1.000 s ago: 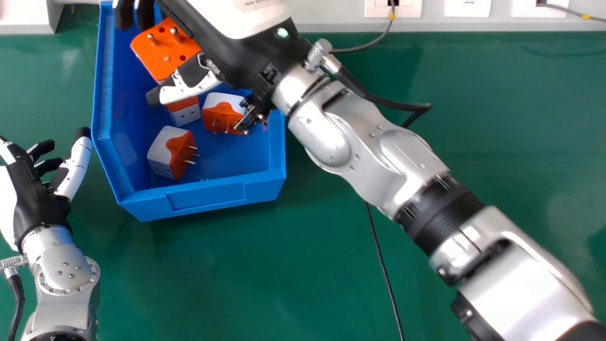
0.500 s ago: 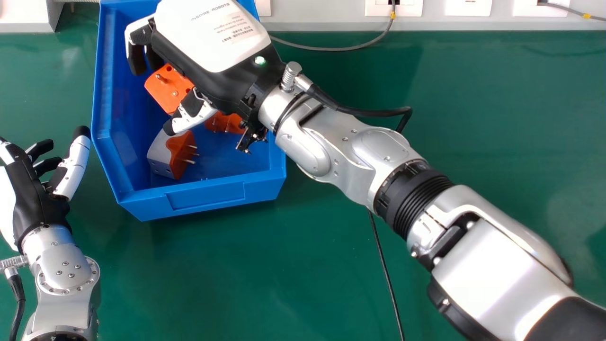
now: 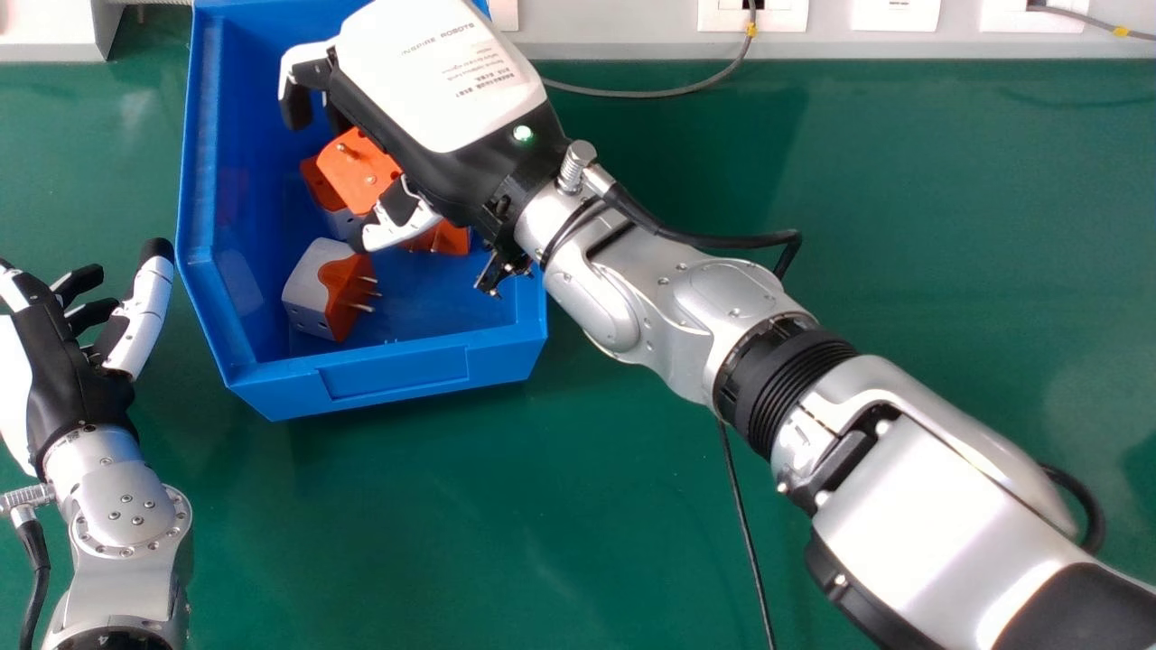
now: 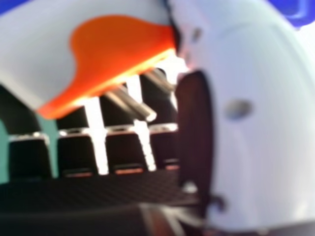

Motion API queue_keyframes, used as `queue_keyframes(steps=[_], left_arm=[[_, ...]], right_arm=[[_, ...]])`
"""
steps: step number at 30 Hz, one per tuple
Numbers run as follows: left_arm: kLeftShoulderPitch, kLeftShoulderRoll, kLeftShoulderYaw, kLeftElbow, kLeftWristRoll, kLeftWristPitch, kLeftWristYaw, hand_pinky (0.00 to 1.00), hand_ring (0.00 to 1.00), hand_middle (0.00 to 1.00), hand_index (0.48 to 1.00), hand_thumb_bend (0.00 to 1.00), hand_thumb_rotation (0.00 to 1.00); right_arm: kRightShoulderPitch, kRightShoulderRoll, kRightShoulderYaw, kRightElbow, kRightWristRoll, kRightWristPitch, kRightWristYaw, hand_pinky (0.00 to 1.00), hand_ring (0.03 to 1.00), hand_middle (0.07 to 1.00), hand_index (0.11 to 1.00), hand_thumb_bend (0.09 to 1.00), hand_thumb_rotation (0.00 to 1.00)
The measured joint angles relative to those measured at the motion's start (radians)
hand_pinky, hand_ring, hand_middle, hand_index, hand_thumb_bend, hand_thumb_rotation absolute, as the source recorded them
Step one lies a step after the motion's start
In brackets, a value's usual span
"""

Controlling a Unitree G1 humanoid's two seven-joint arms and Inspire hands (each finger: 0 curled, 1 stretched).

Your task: Pick all objects and put in blue box

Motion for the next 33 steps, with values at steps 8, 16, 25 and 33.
queue_keyframes(steps=[8,16,25,33], left_arm=[[-0.007,0.005,-0.003,0.014,0.002,-0.005,0.001,0.61,0.75,0.81,0.870,0.64,0.56],[-0.007,0.006,-0.005,0.021,0.002,-0.013,0.001,0.61,0.75,0.81,0.870,0.64,0.55],[-0.013,0.007,-0.004,0.029,0.001,-0.015,0.001,0.61,0.75,0.81,0.870,0.64,0.55],[-0.013,0.005,-0.006,0.026,0.001,-0.012,0.001,0.61,0.75,0.81,0.871,0.64,0.55]], right_arm=[[-0.002,0.025,0.002,0.002,0.017,0.121,0.050,0.77,0.819,0.843,0.849,0.795,0.21],[-0.006,0.026,0.024,-0.002,0.014,0.147,0.042,0.95,0.963,0.968,0.969,0.958,0.37],[-0.007,0.025,0.032,-0.029,0.015,0.154,0.033,0.99,0.994,0.995,0.995,0.995,0.43],[0.055,-0.055,0.033,-0.156,0.011,-0.007,-0.203,1.00,0.998,0.999,0.999,0.996,0.46]])
